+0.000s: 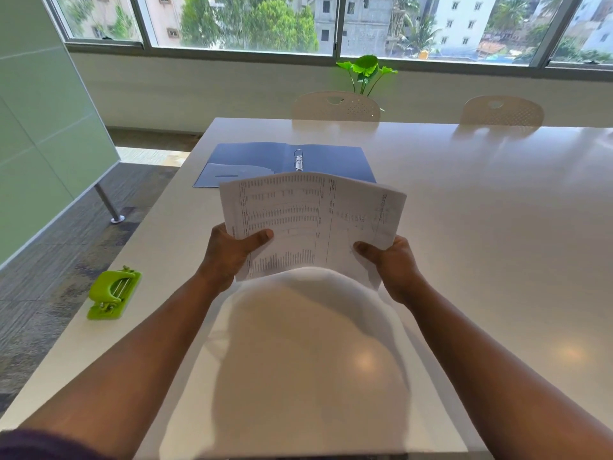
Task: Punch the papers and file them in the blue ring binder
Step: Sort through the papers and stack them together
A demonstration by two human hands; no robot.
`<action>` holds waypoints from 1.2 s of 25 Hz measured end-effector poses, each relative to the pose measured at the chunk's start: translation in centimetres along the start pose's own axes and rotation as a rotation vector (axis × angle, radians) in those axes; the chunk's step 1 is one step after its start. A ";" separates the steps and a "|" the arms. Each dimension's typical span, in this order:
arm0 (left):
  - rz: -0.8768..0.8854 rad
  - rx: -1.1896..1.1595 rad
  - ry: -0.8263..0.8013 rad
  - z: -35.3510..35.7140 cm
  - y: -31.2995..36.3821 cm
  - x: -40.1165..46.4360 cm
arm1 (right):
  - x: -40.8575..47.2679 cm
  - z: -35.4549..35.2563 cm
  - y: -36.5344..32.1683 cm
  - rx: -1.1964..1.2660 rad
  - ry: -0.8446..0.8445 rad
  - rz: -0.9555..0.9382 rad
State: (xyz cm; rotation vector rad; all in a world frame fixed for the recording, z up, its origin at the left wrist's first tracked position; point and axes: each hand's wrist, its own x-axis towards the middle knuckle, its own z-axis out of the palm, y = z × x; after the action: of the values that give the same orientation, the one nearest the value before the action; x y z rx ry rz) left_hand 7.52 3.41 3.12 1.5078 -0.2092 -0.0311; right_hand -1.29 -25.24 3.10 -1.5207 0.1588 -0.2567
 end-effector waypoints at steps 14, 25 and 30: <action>-0.041 -0.019 -0.043 -0.1 -1.2 -0.3 | 0.3 -0.8 1.6 0.122 -0.058 0.033; -0.090 -0.039 -0.058 0.2 -1.7 -1.0 | 0.2 -0.8 2.4 0.191 -0.091 0.080; -0.084 0.052 -0.027 0.2 -0.3 -0.7 | 0.3 -1.0 1.8 0.144 -0.069 0.070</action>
State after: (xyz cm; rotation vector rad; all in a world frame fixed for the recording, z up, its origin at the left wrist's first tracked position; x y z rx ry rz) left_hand 6.85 3.34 2.77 1.5683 -0.1691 -0.1138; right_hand -1.11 -26.19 1.31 -1.3762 0.1357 -0.1560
